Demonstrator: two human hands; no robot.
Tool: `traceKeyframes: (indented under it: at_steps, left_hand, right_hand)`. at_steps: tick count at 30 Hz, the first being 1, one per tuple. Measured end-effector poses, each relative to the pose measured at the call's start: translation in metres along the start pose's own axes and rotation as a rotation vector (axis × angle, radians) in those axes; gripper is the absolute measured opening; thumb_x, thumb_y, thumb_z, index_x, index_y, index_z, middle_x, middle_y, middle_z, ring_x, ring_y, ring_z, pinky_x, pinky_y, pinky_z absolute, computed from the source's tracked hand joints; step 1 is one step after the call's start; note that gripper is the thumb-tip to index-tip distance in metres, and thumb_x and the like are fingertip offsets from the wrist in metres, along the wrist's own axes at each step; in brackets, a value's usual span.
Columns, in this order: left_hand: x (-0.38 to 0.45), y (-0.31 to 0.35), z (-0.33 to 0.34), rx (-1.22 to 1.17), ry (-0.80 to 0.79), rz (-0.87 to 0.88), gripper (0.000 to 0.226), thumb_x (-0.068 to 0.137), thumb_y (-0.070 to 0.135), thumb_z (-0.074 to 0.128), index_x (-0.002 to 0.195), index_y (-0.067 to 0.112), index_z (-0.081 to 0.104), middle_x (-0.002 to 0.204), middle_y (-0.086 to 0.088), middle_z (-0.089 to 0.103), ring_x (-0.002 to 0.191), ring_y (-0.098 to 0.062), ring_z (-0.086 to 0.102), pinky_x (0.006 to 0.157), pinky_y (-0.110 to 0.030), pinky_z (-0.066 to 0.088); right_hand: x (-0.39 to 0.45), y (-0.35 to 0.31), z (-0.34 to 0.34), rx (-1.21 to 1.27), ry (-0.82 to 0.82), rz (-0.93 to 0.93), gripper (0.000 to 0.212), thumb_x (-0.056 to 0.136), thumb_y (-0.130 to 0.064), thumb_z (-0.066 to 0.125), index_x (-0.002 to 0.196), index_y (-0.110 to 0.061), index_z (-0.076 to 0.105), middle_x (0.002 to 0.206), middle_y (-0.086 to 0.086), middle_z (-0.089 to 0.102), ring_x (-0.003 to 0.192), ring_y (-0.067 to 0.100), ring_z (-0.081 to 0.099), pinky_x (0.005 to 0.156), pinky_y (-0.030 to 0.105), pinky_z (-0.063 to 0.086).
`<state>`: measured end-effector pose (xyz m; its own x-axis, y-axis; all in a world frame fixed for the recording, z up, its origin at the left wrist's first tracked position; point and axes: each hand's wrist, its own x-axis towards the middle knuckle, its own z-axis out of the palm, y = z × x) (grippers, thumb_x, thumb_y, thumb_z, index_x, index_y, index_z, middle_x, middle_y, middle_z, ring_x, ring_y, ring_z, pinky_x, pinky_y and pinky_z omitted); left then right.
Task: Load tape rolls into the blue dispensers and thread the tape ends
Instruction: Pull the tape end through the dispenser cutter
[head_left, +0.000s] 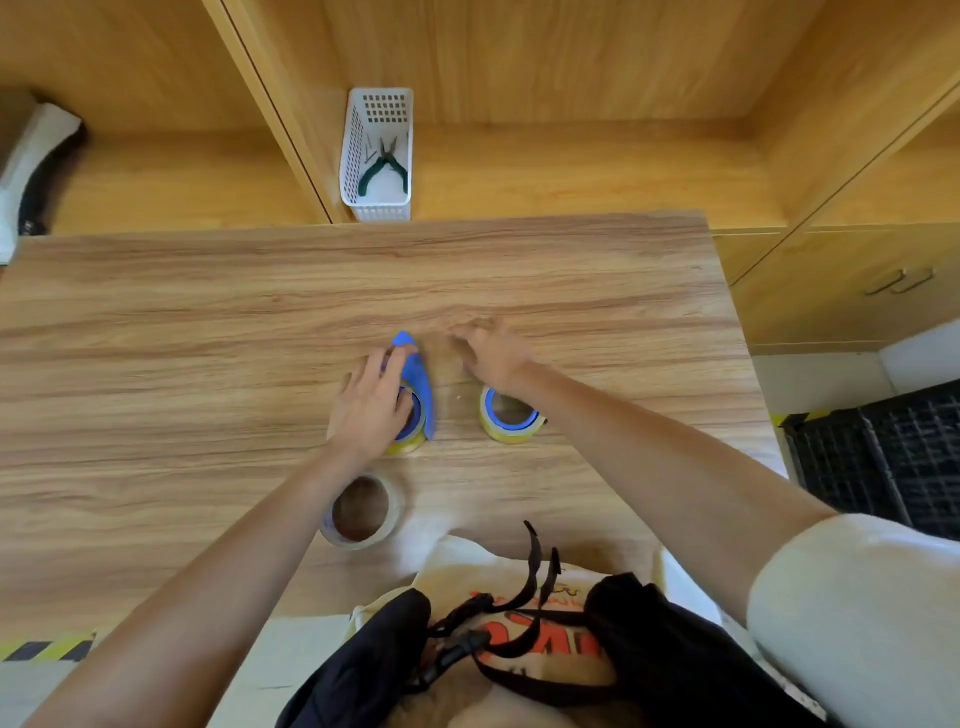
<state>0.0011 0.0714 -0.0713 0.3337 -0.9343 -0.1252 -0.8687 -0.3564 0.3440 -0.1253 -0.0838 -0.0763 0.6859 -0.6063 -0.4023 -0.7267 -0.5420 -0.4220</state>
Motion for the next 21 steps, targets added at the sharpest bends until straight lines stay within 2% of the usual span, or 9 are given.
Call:
traceKeyframes:
  at_steps: [3, 4, 5, 6, 8, 11, 13, 17, 21]
  left_hand:
    - [-0.001, 0.013, 0.003, -0.017, -0.004, 0.049, 0.054, 0.088, 0.014, 0.054, 0.140, 0.023, 0.042, 0.135, -0.005, 0.048, 0.111, -0.034, 0.053, 0.092, -0.044, 0.042]
    - [-0.003, 0.016, 0.005, -0.024, -0.009, 0.067, 0.054, 0.088, 0.014, 0.054, 0.140, 0.023, 0.042, 0.134, -0.004, 0.048, 0.112, -0.033, 0.053, 0.092, -0.044, 0.042]
    - [-0.005, 0.019, 0.006, -0.030, -0.013, 0.089, 0.054, 0.088, 0.014, 0.053, 0.139, 0.024, 0.041, 0.133, -0.003, 0.049, 0.114, -0.031, 0.053, 0.091, -0.043, 0.043]
    - [-0.007, 0.021, 0.007, -0.032, -0.015, 0.108, 0.053, 0.089, 0.014, 0.053, 0.139, 0.025, 0.041, 0.132, -0.002, 0.049, 0.116, -0.030, 0.052, 0.090, -0.042, 0.044]
    - [-0.011, 0.024, 0.007, -0.021, -0.019, 0.123, 0.053, 0.090, 0.015, 0.052, 0.141, 0.026, 0.039, 0.132, 0.000, 0.049, 0.116, -0.028, 0.051, 0.089, -0.040, 0.044]
    - [-0.015, 0.024, 0.008, 0.002, -0.031, 0.142, 0.053, 0.091, 0.017, 0.051, 0.142, 0.026, 0.037, 0.130, 0.000, 0.051, 0.114, -0.028, 0.053, 0.091, -0.040, 0.044]
    - [-0.018, 0.023, 0.008, 0.002, -0.030, 0.159, 0.053, 0.091, 0.017, 0.051, 0.142, 0.026, 0.038, 0.127, 0.000, 0.052, 0.114, -0.027, 0.054, 0.092, -0.040, 0.044]
    - [-0.019, 0.023, 0.009, 0.011, -0.020, 0.165, 0.051, 0.092, 0.017, 0.051, 0.141, 0.025, 0.040, 0.127, -0.001, 0.055, 0.116, -0.027, 0.053, 0.094, -0.039, 0.041]
    - [-0.016, 0.020, 0.013, -0.081, -0.064, 0.122, 0.052, 0.094, 0.020, 0.052, 0.144, 0.023, 0.036, 0.127, -0.002, 0.057, 0.122, -0.025, 0.052, 0.101, -0.039, 0.041]
  right_hand:
    - [-0.022, 0.028, 0.005, -0.096, -0.034, 0.098, 0.076, 0.094, -0.022, 0.060, 0.152, -0.045, 0.017, 0.164, 0.002, 0.011, 0.146, 0.039, 0.016, 0.111, 0.050, 0.035]
    - [-0.030, 0.036, 0.009, -0.083, -0.067, 0.162, 0.083, 0.095, -0.019, 0.060, 0.152, -0.049, 0.008, 0.165, 0.002, 0.001, 0.143, 0.043, 0.022, 0.106, 0.048, 0.040]
    - [-0.035, 0.043, 0.015, -0.066, -0.090, 0.213, 0.090, 0.095, -0.012, 0.058, 0.150, -0.054, 0.000, 0.165, 0.003, -0.006, 0.134, 0.044, 0.037, 0.094, 0.045, 0.048]
    - [-0.039, 0.047, 0.020, -0.057, -0.091, 0.241, 0.097, 0.095, -0.005, 0.056, 0.148, -0.057, -0.007, 0.165, 0.004, -0.009, 0.115, 0.040, 0.054, 0.077, 0.040, 0.052]
    - [-0.043, 0.052, 0.026, -0.051, -0.057, 0.246, 0.108, 0.093, 0.008, 0.050, 0.144, -0.059, -0.017, 0.165, 0.010, -0.001, 0.086, 0.034, 0.061, 0.057, 0.034, 0.047]
    - [-0.047, 0.053, 0.027, -0.082, -0.021, 0.220, 0.116, 0.090, 0.013, 0.050, 0.139, -0.060, -0.026, 0.141, 0.015, 0.040, 0.072, 0.027, 0.056, 0.058, 0.033, 0.046]
    - [-0.051, 0.052, 0.026, -0.076, -0.018, 0.221, 0.117, 0.089, 0.015, 0.050, 0.139, -0.061, -0.025, 0.117, 0.011, 0.048, 0.063, 0.023, 0.049, 0.057, 0.034, 0.046]
    - [-0.056, 0.048, 0.028, -0.081, 0.007, 0.205, 0.116, 0.089, 0.011, 0.050, 0.139, -0.060, -0.026, 0.093, 0.007, 0.048, 0.062, 0.024, 0.052, 0.055, 0.037, 0.049]
    - [-0.057, 0.042, 0.027, -0.025, 0.045, 0.175, 0.115, 0.088, 0.010, 0.052, 0.142, -0.057, -0.023, 0.097, 0.007, 0.050, 0.076, 0.030, 0.060, 0.065, 0.041, 0.052]
